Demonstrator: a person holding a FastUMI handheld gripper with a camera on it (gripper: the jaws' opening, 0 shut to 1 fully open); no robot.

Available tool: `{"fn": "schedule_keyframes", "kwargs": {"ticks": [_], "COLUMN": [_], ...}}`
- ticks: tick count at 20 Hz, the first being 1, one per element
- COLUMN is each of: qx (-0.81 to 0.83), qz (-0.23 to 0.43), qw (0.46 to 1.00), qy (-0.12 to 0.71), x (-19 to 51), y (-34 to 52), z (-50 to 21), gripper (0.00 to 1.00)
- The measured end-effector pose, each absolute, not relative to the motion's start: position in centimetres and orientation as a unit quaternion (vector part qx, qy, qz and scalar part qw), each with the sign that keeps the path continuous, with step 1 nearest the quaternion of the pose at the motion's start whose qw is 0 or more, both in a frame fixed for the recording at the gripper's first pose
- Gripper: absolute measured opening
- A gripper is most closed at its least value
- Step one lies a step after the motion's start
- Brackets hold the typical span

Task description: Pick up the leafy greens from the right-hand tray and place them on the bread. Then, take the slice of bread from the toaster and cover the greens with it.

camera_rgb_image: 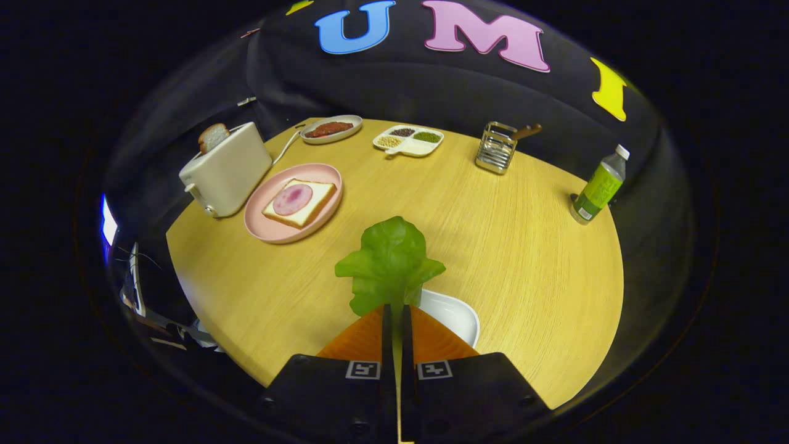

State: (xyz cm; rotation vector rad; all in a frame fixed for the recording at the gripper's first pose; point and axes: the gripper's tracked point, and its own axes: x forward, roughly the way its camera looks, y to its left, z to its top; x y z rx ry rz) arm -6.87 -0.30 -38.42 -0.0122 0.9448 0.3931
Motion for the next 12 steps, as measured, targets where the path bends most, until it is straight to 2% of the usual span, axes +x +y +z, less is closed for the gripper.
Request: {"fn": "schedule_keyframes", "kwargs": {"ticks": [6,12], "qx": [0.006,-0.020], "qz": [0.245,0.290], "qw": [0.879,0.866], "qy": [0.410,0.407], "x": [-3.5,-0.2], "y": [7.4,14.7], "z": [-32.3,-31.7], "gripper": [0.07,0.07]}}
